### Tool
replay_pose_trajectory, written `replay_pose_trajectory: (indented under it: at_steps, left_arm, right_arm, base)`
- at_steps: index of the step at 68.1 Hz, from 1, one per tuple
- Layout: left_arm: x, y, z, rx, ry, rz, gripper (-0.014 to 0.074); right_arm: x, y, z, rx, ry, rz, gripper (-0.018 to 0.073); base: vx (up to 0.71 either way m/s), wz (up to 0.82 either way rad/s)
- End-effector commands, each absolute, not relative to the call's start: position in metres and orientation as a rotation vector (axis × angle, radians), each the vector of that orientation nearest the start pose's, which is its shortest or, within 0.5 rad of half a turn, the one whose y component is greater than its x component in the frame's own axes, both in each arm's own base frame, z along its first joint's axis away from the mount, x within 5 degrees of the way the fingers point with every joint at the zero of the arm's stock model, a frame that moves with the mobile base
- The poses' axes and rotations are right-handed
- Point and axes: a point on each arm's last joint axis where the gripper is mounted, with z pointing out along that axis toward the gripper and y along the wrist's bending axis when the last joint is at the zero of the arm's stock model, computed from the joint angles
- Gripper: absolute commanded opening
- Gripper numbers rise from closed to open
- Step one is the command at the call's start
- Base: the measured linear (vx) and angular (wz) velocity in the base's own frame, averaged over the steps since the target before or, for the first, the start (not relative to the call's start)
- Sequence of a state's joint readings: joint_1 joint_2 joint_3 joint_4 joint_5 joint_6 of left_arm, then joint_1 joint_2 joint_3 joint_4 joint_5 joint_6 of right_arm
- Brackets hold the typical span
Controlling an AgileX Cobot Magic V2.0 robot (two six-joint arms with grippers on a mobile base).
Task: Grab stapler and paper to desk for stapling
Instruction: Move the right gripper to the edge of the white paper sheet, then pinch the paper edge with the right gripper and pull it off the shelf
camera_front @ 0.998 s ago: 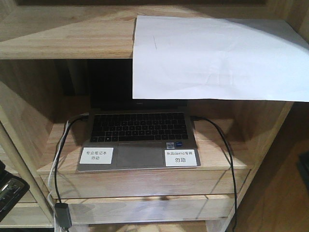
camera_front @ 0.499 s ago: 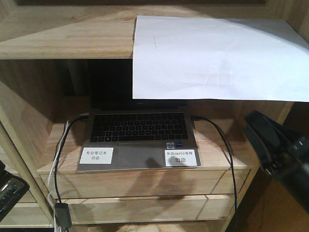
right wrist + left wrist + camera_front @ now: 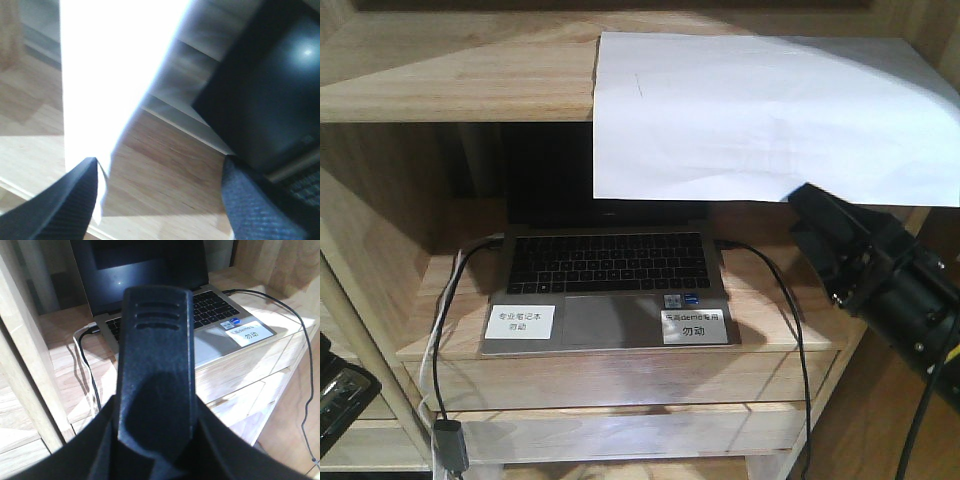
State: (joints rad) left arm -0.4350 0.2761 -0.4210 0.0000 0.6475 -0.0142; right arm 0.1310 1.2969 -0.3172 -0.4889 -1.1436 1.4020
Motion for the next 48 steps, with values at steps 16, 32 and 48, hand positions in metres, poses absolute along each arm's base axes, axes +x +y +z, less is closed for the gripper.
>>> replay_pose_trajectory:
  at_steps: [16, 32, 48]
  left_arm:
    - [0.058, -0.027, 0.299, 0.389, 1.820, -0.319, -0.0007]
    - [0.058, -0.027, 0.299, 0.389, 1.820, -0.319, -0.0007]
    - [0.058, -0.027, 0.299, 0.390, 1.821, -0.319, -0.0007]
  right_arm:
    - [0.216, 0.070, 0.285, 0.194, 1.204, 1.456, 0.0498]
    - [0.232, 0.073, 0.293, 0.185, 1.193, 1.494, 0.0490]
    - [0.227, 0.073, 0.297, 0.169, 1.181, 1.495, 0.0257]
  base:
    - [0.00, 0.00]
    - [0.00, 0.00]
    - [0.00, 0.00]
